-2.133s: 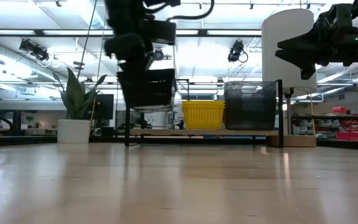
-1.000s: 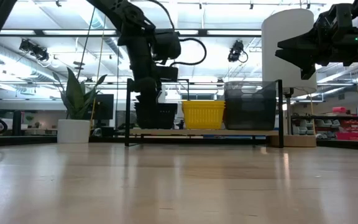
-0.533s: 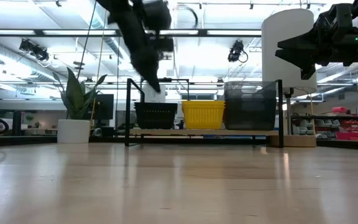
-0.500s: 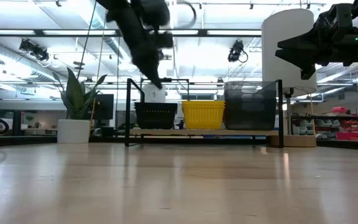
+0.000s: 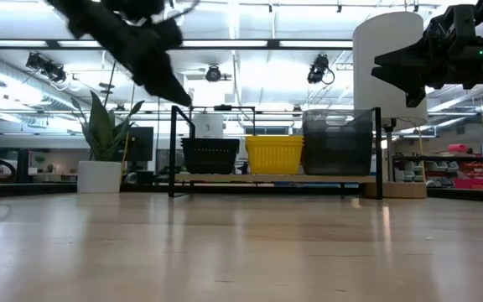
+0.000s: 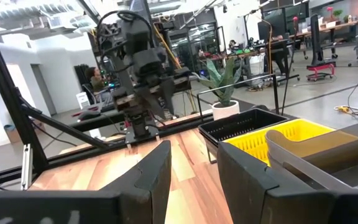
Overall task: Stack baskets on shelf by color
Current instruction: Return to Home Position
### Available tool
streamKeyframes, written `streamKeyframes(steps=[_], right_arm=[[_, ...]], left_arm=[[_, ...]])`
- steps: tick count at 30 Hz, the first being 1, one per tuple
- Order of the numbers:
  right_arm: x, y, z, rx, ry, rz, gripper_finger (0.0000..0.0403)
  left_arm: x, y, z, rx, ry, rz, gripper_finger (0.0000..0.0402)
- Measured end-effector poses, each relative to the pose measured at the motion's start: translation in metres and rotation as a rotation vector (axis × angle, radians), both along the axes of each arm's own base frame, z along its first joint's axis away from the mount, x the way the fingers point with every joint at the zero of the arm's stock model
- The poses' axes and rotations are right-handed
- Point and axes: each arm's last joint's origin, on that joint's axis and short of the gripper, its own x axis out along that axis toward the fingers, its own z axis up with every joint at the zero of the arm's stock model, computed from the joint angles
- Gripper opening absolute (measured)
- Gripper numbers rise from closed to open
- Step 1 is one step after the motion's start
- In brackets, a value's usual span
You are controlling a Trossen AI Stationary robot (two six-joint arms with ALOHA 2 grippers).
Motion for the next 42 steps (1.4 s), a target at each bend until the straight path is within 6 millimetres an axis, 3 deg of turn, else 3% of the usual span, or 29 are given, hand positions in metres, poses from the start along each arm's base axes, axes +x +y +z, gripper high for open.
streamKeyframes(steps=[12, 22, 32, 42], right_arm=[[0.0, 0.0, 0.0, 0.0, 0.0, 0.0, 0.0135], [0.0, 0.0, 0.0, 0.0, 0.0, 0.0, 0.0135], [0.0, 0.0, 0.0, 0.0, 0.0, 0.0, 0.0135], [0.0, 0.0, 0.0, 0.0, 0.0, 0.0, 0.0135]], left_arm=[[-0.063, -0.036, -0.01, 0.001, -0.394, -0.07, 0.0037], [-0.106, -0.047, -0.033, -0.027, -0.554, -0.093, 0.0017], [-0.124, -0.048, -0.065, -0.032, -0.592, -0.051, 0.0014], [-0.132, -0.048, -0.058, 0.036, -0.673, -0.057, 0.0013]])
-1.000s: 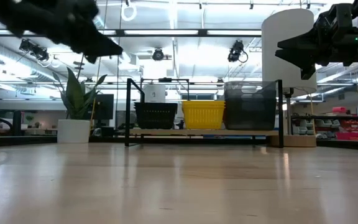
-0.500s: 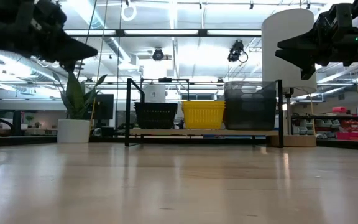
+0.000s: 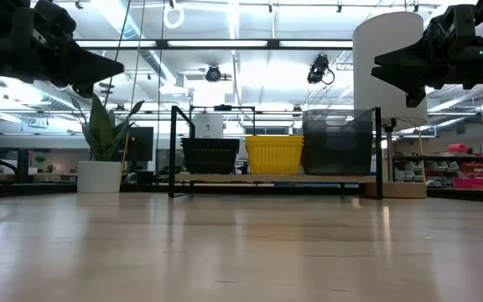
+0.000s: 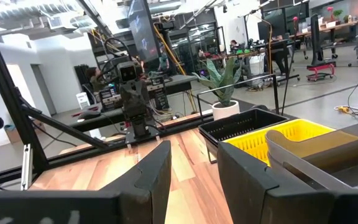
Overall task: Stack baskets on shelf by color
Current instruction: Return to Home Position
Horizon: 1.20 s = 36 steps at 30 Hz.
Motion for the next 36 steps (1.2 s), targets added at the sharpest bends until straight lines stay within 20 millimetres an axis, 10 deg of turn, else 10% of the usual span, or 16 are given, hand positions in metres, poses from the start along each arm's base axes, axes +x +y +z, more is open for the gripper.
streamKeyframes(steps=[36], right_arm=[[0.0, 0.0, 0.0, 0.0, 0.0, 0.0, 0.0135]], left_arm=[[-0.005, -0.004, -0.017, -0.289, -0.033, -0.112, 0.0016]])
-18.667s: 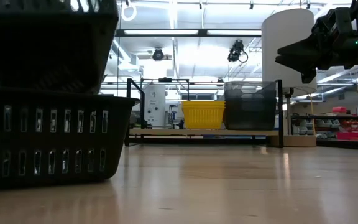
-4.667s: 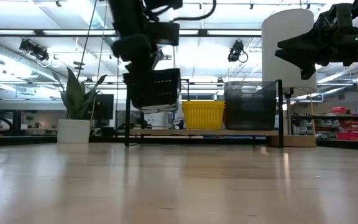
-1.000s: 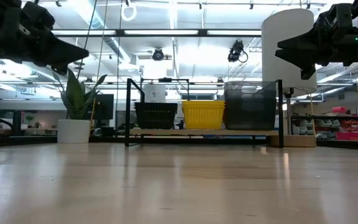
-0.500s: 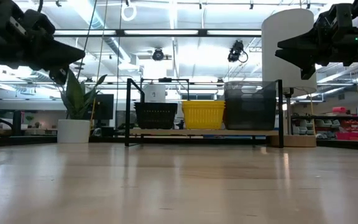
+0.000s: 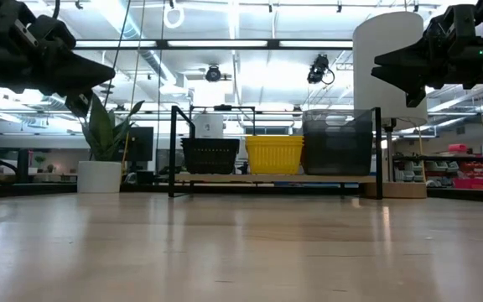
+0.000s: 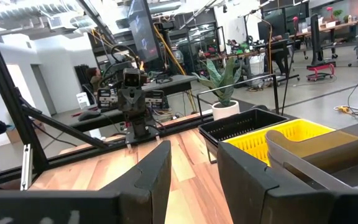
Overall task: Stack baskets on shelf by color
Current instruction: Return to Home Position
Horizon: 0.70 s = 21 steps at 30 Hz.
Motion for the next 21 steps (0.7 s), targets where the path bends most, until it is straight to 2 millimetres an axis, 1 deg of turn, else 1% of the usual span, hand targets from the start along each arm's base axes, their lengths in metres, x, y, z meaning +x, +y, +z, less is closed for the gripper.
streamKeyframes(steps=[4, 13, 21], right_arm=[[0.0, 0.0, 0.0, 0.0, 0.0, 0.0, 0.0135], [0.0, 0.0, 0.0, 0.0, 0.0, 0.0, 0.0135], [0.0, 0.0, 0.0, 0.0, 0.0, 0.0, 0.0135]], left_arm=[[0.0, 0.0, 0.0, 0.0, 0.0, 0.0, 0.0015], [0.0001, 0.0001, -0.0002, 0.0, 0.001, 0.001, 0.0029], [0.0001, 0.0001, -0.0002, 0.0, 0.001, 0.001, 0.0019]])
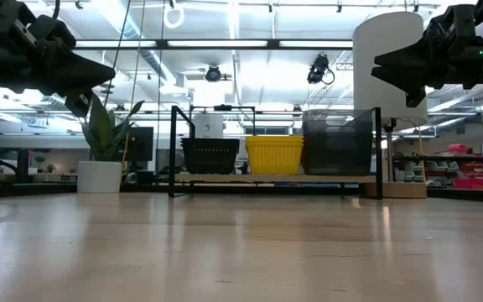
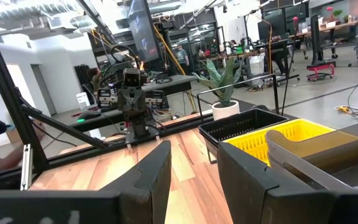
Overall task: Stack baskets on shelf by color
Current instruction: Return to Home Position
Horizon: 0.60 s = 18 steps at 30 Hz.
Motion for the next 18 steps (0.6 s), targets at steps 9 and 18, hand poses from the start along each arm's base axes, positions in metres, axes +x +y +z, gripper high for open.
streamKeyframes(steps=[9, 18], right_arm=[[0.0, 0.0, 0.0, 0.0, 0.0, 0.0, 0.0135], [0.0, 0.0, 0.0, 0.0, 0.0, 0.0, 0.0135]], left_arm=[[0.0, 0.0, -0.0001, 0.0, 0.0, 0.0, 0.003], [0.0, 0.0, -0.0001, 0.0, 0.0, 0.0, 0.0024]])
